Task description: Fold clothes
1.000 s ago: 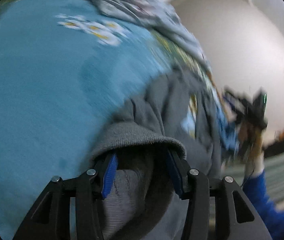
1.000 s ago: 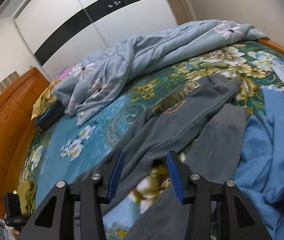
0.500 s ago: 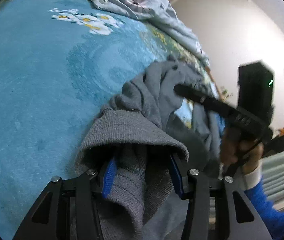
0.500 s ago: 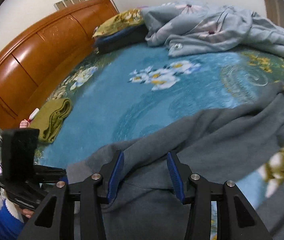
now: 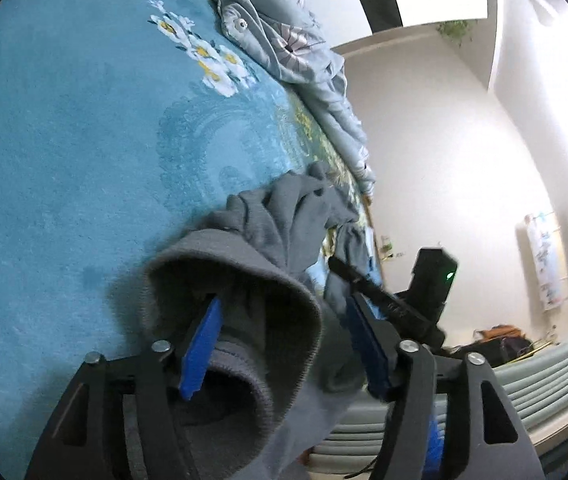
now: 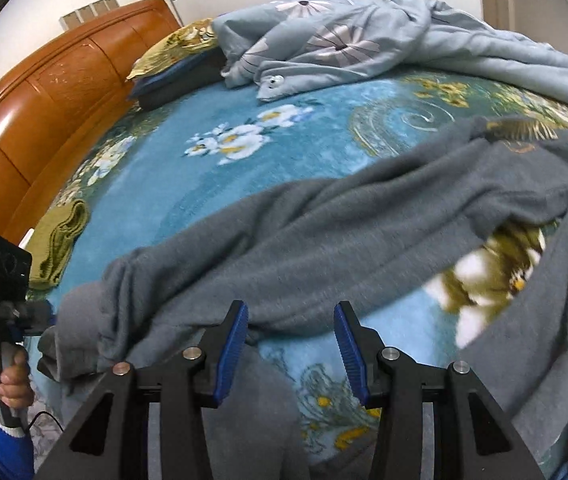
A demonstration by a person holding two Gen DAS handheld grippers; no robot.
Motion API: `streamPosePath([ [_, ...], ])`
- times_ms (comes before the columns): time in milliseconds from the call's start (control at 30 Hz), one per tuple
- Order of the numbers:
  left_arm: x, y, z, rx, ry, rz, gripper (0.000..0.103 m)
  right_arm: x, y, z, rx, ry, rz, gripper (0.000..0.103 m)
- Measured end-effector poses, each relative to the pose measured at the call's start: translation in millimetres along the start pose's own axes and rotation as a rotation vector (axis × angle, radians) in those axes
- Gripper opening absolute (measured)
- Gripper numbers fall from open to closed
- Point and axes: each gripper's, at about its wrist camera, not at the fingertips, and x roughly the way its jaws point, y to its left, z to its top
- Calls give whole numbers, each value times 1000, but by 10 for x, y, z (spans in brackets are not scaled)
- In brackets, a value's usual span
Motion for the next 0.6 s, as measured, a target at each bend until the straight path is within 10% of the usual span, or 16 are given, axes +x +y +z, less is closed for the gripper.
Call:
streamPosePath([
  [300,245,122,286,-114,0,119,66,-23,15,-37,1,-9,11,48],
  [400,245,118,395,-106,-30,131,21,-86,-20,-48,1,-19,2,48],
  [600,-118,157,827,-94,-182,212,10,-211,-187,-28,40,-44,-31,48],
])
